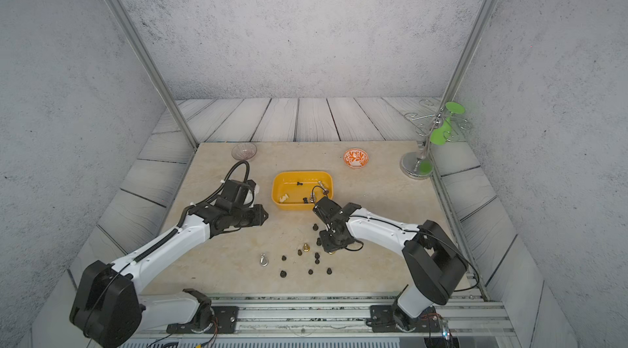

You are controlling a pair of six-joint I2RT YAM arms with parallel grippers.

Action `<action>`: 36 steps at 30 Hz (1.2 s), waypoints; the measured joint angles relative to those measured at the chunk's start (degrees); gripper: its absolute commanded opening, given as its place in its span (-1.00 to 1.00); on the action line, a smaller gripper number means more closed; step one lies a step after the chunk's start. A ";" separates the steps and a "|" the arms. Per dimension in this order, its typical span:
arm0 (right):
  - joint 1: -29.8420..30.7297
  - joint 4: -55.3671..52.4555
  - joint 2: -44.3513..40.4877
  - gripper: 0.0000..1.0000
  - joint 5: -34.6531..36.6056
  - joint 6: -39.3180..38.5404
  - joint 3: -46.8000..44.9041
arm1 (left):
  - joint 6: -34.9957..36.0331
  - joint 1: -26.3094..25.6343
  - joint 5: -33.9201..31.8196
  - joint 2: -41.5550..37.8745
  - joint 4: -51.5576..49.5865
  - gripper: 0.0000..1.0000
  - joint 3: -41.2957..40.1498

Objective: Put the chess pieces into the storage box
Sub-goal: Pick up the chess piece at the center of the board, then place the chess piece in the storage box.

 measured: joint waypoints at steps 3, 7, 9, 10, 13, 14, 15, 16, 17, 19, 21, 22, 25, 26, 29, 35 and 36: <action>-0.02 -1.90 -0.94 -0.85 0.00 -0.57 1.57 | -0.17 -0.02 -0.22 -0.02 0.02 -0.51 -0.02; -0.39 -4.90 -2.38 -0.85 0.24 -2.69 7.21 | -0.20 0.00 -0.37 -0.55 -0.09 -0.52 -0.04; -0.81 -5.70 -3.30 -0.85 0.20 -3.82 10.16 | -0.20 0.00 -0.42 -1.07 -0.24 -0.51 -0.04; -1.20 -6.05 -3.78 -0.84 0.15 -4.39 11.72 | -0.20 0.00 -0.42 -1.38 -0.33 -0.51 -0.07; -2.99 -6.86 -4.48 -0.85 -0.26 -6.40 16.50 | -0.24 0.00 -0.37 -2.27 -0.44 -0.51 -0.37; -3.58 -6.88 -4.48 -0.85 -0.52 -6.95 17.73 | -0.31 0.00 -0.37 -2.43 -0.44 -0.51 -0.46; -4.42 -6.97 -4.35 -0.86 -1.03 -7.76 19.37 | -0.37 0.00 -0.37 -2.54 -0.44 -0.51 -0.55; -5.25 -7.08 -4.11 -0.87 -1.49 -8.39 20.96 | -0.42 -0.02 -0.35 -2.60 -0.44 -0.51 -0.63; -6.01 -7.04 -3.67 -0.87 -2.14 -8.98 22.36 | -0.46 0.00 -0.35 -2.67 -0.44 -0.51 -0.72; -7.85 -6.80 -1.90 -0.88 -3.65 -10.05 25.83 | -0.61 -0.02 -0.33 -2.86 -0.44 -0.51 -1.03; -9.60 -6.10 0.79 -0.89 -5.44 -10.86 28.94 | -0.76 -0.02 -0.33 -3.13 -0.42 -0.51 -1.33; -10.49 -5.77 2.51 -0.89 -6.40 -11.23 30.67 | -0.79 -0.02 -0.31 -3.26 -0.42 -0.51 -1.46; -12.59 -5.16 8.74 -0.90 -9.01 -12.31 36.09 | -0.83 -0.02 -0.31 -3.76 -0.42 -0.51 -1.66; -13.07 -5.33 10.82 -0.90 -9.60 -12.72 37.99 | -0.83 -0.02 -0.28 -3.93 -0.39 -0.51 -1.75; -14.29 -5.97 18.21 -0.90 -11.21 -14.16 45.33 | -1.09 -0.02 -0.07 -4.15 -0.33 -0.51 -2.05; -15.72 -8.00 29.77 -0.90 -13.33 -15.50 56.85 | -1.75 -0.26 0.33 -4.17 0.04 -0.51 -3.26; -15.87 -8.13 31.41 -0.90 -13.66 -15.54 58.29 | -1.86 -0.35 0.33 -4.17 0.04 -0.51 -3.39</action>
